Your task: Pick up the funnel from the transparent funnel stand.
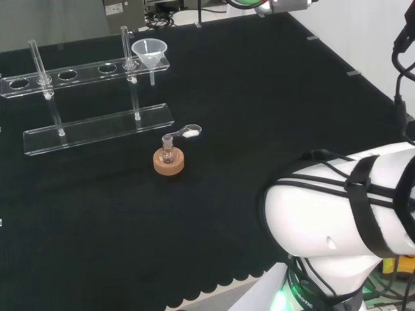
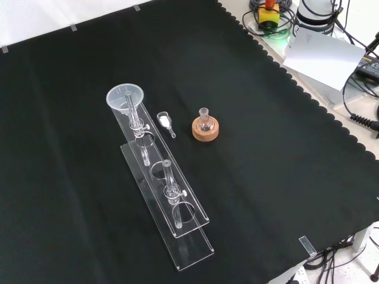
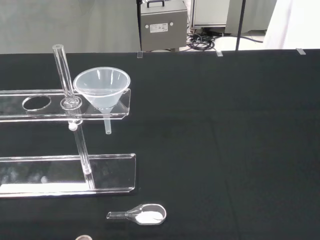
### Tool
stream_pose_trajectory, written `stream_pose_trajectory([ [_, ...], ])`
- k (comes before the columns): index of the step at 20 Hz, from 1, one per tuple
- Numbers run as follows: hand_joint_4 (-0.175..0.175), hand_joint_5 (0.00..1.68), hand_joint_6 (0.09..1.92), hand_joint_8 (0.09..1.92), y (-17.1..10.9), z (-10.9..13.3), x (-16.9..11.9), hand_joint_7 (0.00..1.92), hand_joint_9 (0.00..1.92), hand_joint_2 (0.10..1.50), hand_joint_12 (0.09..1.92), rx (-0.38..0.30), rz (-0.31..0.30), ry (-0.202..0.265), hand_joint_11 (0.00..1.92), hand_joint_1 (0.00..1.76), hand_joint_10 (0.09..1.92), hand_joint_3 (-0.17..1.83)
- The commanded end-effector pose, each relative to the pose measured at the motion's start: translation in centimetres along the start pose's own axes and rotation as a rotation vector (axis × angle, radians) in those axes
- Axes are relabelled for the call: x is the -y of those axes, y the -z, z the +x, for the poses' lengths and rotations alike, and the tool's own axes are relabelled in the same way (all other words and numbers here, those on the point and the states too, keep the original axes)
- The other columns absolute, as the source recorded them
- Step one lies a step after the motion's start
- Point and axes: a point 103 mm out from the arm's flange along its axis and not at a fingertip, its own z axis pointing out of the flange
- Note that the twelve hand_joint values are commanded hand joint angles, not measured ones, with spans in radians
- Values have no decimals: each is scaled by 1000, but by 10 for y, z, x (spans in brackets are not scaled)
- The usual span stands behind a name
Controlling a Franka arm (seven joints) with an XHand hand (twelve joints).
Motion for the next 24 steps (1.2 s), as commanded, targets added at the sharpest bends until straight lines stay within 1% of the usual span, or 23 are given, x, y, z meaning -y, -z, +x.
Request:
stream_pose_trajectory([
  [1, 11, 191, 87, 375, -12, 0, -28, 0, 177, 1185, 1368, -9, 41, -38, 38, 0, 536, 437],
  [3, 10, 195, 87, 375, -17, -4, -33, 0, 176, 1186, 1368, -11, 44, -50, 38, 0, 539, 435],
  [5, 9, 198, 87, 374, -23, -8, -40, 0, 175, 1186, 1369, -14, 63, -63, 37, 0, 541, 433],
  [7, 9, 200, 87, 374, -28, -12, -49, 0, 174, 1185, 1369, -32, 67, -61, 37, 0, 544, 431],
  [9, 9, 201, 87, 377, -32, -15, -60, 4, 173, 1181, 1370, -29, 74, -62, 37, 0, 547, 427],
  [11, 8, 200, 87, 379, -37, -18, -75, 7, 173, 1177, 1371, -49, 64, -51, 37, 0, 550, 422],
  [16, 2, 198, 87, 384, -52, -19, -125, 6, 172, 1156, 1376, -62, 93, -21, 37, 0, 559, 405],
  [17, 0, 197, 87, 384, -56, -19, -136, 5, 171, 1151, 1377, -61, 107, -17, 37, 0, 561, 401],
  [20, -5, 193, 87, 394, -66, -18, -164, 0, 160, 1146, 1391, -58, 119, -2, 31, 0, 585, 377],
  [22, -8, 188, 87, 393, -73, -17, -179, 0, 157, 1135, 1395, -61, 129, 9, 30, 18, 595, 362],
  [24, -11, 183, 87, 394, -82, -13, -191, 0, 155, 1122, 1398, -48, 141, 25, 30, 47, 604, 348],
])
